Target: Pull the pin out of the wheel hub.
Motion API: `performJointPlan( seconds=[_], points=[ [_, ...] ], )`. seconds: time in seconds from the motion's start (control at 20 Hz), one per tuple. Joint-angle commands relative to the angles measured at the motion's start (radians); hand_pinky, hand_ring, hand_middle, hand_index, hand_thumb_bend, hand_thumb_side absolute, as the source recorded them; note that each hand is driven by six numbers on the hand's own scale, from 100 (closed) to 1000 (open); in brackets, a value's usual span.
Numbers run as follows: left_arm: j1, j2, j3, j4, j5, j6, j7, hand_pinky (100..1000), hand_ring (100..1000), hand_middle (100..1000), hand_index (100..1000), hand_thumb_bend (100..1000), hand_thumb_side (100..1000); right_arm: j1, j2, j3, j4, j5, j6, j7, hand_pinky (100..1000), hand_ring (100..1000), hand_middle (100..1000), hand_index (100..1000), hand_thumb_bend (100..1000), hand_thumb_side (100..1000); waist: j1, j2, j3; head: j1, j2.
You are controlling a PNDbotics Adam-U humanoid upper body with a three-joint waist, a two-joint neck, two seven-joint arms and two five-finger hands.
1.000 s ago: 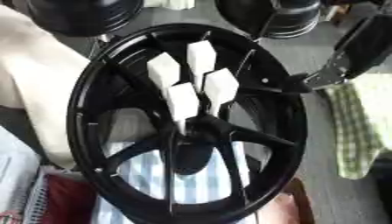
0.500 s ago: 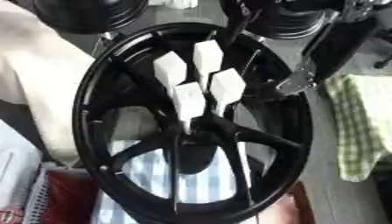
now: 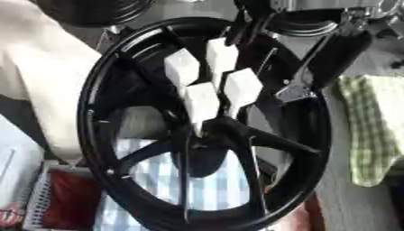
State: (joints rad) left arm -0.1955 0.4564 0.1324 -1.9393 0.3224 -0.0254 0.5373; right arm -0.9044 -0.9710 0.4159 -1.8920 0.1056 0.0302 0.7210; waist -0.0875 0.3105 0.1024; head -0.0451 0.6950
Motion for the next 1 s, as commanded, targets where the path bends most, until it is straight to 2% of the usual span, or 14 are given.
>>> performJointPlan(
  seconds=[0.05,0.45,1.0],
  points=[
    [-0.011,0.017,0.001,-0.008,0.000,-0.001,-0.004,757,765,717,798,422,723,-0.006,-0.016,-0.006,-0.007,0.008,0.023,-0.018,791,741,747,807,507,221,0.005,-0.011,0.002,0.004,-0.012],
    [-0.011,0.012,0.001,-0.007,0.000,0.000,-0.005,758,766,717,796,419,727,-0.002,-0.006,0.004,-0.018,0.000,0.056,-0.052,791,738,731,776,486,208,0.002,-0.007,0.005,0.007,-0.012],
    [-0.011,0.007,0.000,-0.008,0.001,0.000,-0.007,760,766,717,794,416,731,0.005,0.014,0.034,0.020,0.022,0.069,-0.047,790,739,725,770,462,212,0.001,0.000,0.010,0.007,-0.007]
  ],
)
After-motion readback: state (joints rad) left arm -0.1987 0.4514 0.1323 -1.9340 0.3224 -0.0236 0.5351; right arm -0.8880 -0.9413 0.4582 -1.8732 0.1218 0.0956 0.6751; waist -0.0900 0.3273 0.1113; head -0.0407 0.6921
